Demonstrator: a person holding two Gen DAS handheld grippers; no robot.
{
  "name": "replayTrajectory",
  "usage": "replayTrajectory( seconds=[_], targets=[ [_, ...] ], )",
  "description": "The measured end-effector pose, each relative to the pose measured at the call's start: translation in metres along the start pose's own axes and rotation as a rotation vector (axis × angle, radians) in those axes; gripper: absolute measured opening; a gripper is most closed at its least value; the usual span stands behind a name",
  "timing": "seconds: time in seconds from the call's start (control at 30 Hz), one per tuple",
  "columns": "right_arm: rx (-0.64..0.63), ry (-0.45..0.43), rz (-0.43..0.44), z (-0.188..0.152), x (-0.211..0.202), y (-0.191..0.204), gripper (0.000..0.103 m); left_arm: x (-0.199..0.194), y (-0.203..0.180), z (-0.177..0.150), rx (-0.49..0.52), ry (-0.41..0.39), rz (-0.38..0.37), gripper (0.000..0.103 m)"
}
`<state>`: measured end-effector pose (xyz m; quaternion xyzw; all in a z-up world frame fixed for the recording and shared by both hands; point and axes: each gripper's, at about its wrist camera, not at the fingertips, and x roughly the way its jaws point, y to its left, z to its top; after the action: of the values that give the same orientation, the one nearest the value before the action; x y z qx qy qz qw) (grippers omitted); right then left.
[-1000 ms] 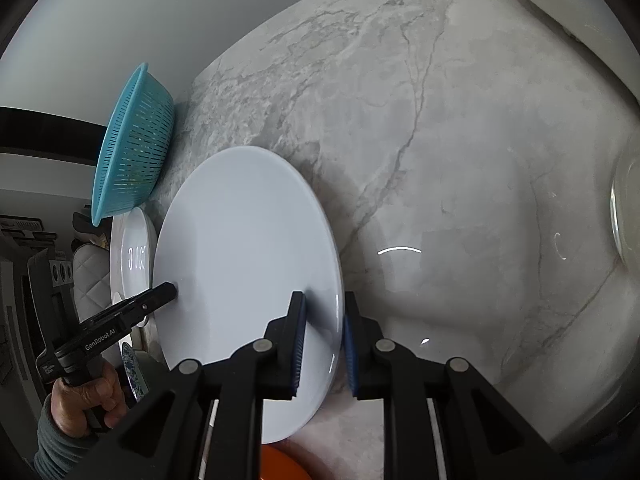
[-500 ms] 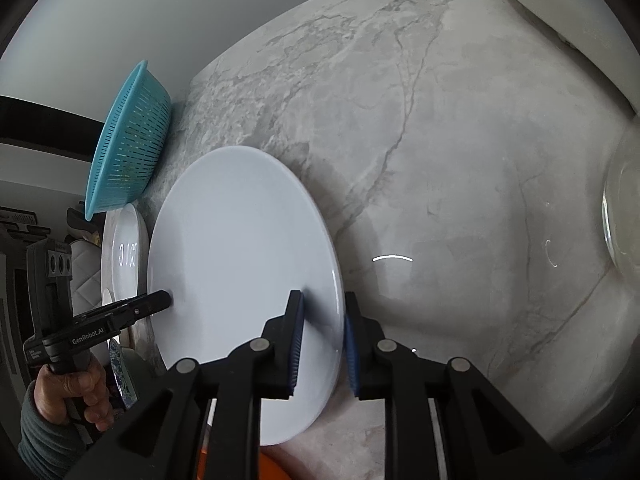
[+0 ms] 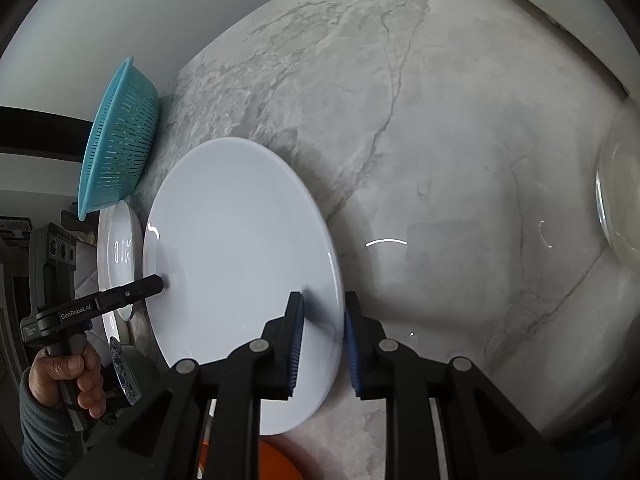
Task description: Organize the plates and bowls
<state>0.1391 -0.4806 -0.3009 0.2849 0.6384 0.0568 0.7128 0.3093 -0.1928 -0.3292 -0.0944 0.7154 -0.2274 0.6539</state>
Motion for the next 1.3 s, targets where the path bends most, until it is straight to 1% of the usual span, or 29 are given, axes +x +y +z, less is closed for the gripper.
replayTrajectory(
  seconds=[0.03,0.07,0.1,0.2,0.3,0.4,0.57,0.73,0.9,1.03,1.17,1.3],
  targets=[
    [0.0,0.001,0.007,0.0,0.0,0.0,0.025,0.0,-0.002,0.001,0.015,-0.004,0.022,0.018],
    [0.0,0.005,0.013,0.0,0.0,0.0,0.024,0.0,-0.005,0.002,0.029,-0.01,0.033,0.018],
    [0.001,0.007,0.013,0.0,0.0,-0.001,0.02,0.0,-0.006,0.001,0.037,-0.013,0.039,0.018],
    [0.007,0.002,0.018,-0.001,0.0,-0.004,0.02,0.0,-0.012,-0.001,0.065,-0.027,0.064,0.018],
    [-0.011,-0.005,-0.006,-0.001,0.0,0.0,0.02,-0.002,-0.016,-0.003,0.083,-0.051,0.082,0.018],
    [-0.026,-0.011,-0.019,-0.002,0.0,0.003,0.02,-0.002,-0.02,-0.004,0.093,-0.068,0.09,0.018],
    [-0.045,-0.048,-0.037,-0.005,-0.004,0.006,0.021,-0.007,-0.023,-0.007,0.107,-0.088,0.089,0.018],
    [-0.056,-0.071,-0.042,-0.004,-0.01,0.007,0.021,-0.017,-0.028,-0.008,0.113,-0.105,0.086,0.018],
    [-0.07,-0.1,-0.04,-0.001,-0.025,0.014,0.021,-0.042,-0.035,-0.011,0.123,-0.136,0.085,0.018],
    [-0.1,-0.124,-0.036,-0.001,-0.042,0.029,0.021,-0.071,-0.041,-0.019,0.123,-0.167,0.082,0.018],
    [-0.142,-0.15,-0.03,-0.009,-0.063,0.05,0.021,-0.104,-0.044,-0.038,0.124,-0.203,0.075,0.018],
    [-0.189,-0.164,-0.025,-0.026,-0.08,0.076,0.021,-0.14,-0.037,-0.067,0.127,-0.234,0.071,0.018]
  ],
)
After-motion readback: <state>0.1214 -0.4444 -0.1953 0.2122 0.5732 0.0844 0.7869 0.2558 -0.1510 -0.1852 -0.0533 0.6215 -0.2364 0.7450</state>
